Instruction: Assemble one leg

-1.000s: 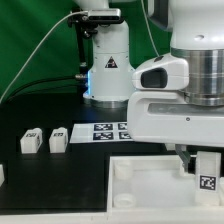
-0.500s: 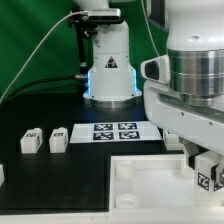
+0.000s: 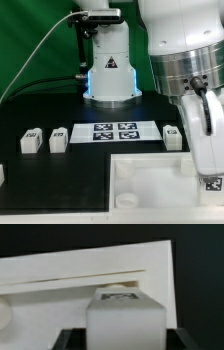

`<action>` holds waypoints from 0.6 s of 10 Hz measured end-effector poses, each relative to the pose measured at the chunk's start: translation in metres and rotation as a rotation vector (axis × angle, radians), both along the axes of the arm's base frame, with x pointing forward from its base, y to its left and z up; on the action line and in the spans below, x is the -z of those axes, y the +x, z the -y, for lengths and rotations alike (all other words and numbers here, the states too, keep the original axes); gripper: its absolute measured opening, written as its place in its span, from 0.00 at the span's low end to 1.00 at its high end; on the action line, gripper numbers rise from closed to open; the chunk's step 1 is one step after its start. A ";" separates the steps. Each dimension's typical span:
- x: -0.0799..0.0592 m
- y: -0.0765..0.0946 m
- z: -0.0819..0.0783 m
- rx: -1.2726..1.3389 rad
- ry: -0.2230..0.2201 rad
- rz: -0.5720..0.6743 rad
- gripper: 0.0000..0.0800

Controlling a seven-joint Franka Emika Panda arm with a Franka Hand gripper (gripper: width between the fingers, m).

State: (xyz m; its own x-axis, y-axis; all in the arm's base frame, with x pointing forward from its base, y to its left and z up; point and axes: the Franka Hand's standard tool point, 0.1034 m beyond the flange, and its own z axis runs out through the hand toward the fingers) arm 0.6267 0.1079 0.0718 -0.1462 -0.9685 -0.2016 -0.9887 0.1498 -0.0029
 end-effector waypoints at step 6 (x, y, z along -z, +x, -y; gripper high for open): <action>0.001 -0.001 0.000 0.114 0.009 -0.025 0.41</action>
Offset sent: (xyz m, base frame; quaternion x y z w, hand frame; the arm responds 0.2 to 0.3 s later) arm -0.0066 -0.0057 -0.0084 -0.0157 0.0191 0.1233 0.9921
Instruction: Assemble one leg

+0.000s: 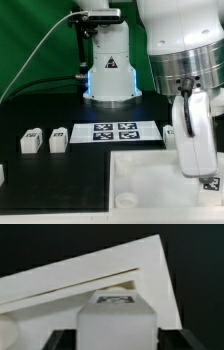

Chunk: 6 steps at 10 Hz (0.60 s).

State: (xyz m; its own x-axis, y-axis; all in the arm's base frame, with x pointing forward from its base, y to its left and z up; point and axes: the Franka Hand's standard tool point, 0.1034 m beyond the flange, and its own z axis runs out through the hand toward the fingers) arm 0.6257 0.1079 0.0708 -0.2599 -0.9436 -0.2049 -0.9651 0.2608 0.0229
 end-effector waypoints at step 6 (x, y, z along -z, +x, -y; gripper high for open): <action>-0.026 -0.012 -0.023 -0.175 0.016 0.024 0.81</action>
Offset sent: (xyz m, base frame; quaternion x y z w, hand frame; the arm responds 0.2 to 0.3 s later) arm -0.0213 0.0142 0.0134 -0.0263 0.0094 -0.1095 0.9936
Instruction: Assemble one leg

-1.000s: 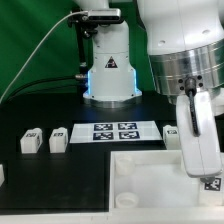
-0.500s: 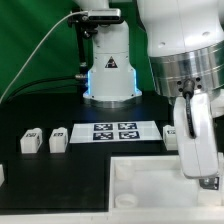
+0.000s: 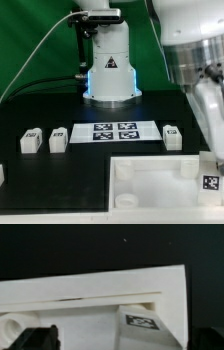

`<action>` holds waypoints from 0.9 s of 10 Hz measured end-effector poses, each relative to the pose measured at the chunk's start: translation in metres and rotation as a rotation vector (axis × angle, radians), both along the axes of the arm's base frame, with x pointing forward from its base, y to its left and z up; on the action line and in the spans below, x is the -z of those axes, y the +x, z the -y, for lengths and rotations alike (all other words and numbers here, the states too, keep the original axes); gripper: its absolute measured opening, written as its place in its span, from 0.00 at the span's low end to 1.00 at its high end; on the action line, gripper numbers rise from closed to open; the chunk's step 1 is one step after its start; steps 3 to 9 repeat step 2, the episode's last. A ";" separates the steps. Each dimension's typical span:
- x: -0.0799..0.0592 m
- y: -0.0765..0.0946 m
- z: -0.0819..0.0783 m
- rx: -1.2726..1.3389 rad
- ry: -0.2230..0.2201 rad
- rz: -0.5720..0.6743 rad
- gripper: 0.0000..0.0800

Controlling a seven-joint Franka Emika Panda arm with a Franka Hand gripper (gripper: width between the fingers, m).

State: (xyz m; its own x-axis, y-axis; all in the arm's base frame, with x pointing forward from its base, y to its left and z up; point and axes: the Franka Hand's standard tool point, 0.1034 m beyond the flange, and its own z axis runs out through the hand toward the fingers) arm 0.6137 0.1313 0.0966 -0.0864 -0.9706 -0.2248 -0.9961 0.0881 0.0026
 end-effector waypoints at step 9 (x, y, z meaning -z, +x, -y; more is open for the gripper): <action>-0.001 0.000 0.000 0.000 0.001 0.000 0.81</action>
Offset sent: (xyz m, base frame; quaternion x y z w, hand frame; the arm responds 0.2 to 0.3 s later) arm 0.0000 0.0000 0.0000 0.0000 0.0000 0.0000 1.0000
